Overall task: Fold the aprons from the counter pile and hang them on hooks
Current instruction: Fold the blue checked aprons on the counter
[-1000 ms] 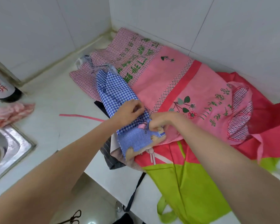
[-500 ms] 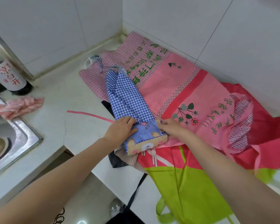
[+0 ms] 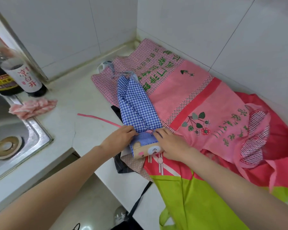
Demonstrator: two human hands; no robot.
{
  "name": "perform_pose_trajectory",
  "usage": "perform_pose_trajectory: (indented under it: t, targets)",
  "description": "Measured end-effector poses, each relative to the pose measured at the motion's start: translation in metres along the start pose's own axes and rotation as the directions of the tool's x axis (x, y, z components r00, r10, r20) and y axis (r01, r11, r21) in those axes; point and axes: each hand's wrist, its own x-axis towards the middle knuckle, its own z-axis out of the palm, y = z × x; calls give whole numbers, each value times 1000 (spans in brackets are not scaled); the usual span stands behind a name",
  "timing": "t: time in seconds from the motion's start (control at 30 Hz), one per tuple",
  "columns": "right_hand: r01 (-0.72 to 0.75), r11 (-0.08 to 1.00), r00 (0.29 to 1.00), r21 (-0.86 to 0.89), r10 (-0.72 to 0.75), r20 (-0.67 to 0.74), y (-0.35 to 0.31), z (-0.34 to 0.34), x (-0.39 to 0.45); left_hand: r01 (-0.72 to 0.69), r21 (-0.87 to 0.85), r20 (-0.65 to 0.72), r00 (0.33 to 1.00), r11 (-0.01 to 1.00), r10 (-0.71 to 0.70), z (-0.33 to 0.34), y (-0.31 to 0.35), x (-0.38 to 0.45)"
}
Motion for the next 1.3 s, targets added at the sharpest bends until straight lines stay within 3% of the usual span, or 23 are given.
perform_pose_trajectory:
  t: [0.1, 0.17, 0.23, 0.3, 0.37, 0.43, 0.5, 0.7, 0.87, 0.9, 0.97, 1.0, 1.03, 1.07, 1.13, 1.2, 1.3]
  targets:
    - [-1, 967, 998, 255, -15, 60, 14, -21, 12, 220, -255, 20, 975, 942, -222, -6, 2, -11]
    - [-69, 902, 993, 426, 22, 113, 26, -41, 13, 400, -384, 217, 915, 832, -340, -13, -1, -18]
    - [-129, 807, 991, 576, 80, 110, 33, -52, 15, 507, -520, 366, 859, 687, -358, -20, -2, -22]
    - [-162, 667, 986, 727, 141, 91, 33, -52, 20, 590, -656, 433, 805, 470, -407, -26, 0, -20]
    - [-187, 539, 975, 821, 205, 87, 31, -42, 27, 655, -678, 448, 728, 334, -519, -29, 3, -15]
    - [-193, 434, 947, 880, 317, 52, 27, -30, 34, 702, -645, 419, 655, 302, -629, -29, 6, -8]
    - [-216, 433, 890, 875, 455, -6, 22, -20, 42, 735, -619, 404, 599, 276, -691, -27, 9, -2]
    - [-397, 577, 745, 714, 657, -117, 3, -8, 63, 810, -458, 398, 555, 366, -730, -21, 4, 11]
    - [-376, 483, 710, 791, 698, -89, 7, -5, 65, 857, -309, 367, 507, 412, -780, -12, -2, 18]
    - [-373, 524, 710, 766, 692, -128, 6, -7, 61, 864, -295, 353, 496, 408, -793, -12, -1, 20]
    - [-334, 782, 689, 527, 584, -430, 4, -8, 53, 861, -310, 289, 489, 403, -823, -15, 2, 23]
    - [-294, 891, 678, 345, 449, -582, 0, -7, 49, 843, -302, 216, 515, 445, -830, -17, 3, 23]
    - [-231, 954, 677, 194, 300, -671, -5, -4, 46, 799, -270, 127, 583, 537, -803, -18, 2, 24]
    - [-170, 981, 712, 93, 188, -677, -11, 1, 44, 724, -215, 58, 679, 655, -732, -20, -1, 26]
    - [-105, 994, 801, 34, 105, -590, -23, 11, 41, 545, -136, 101, 838, 827, -536, -24, -11, 32]
    - [-125, 991, 872, 42, 130, -473, -26, 18, 40, 475, -163, 272, 864, 865, -423, -32, -16, 41]
    - [-112, 994, 925, -4, 103, -365, -19, 23, 43, 425, -194, 376, 865, 884, -333, -43, -22, 58]
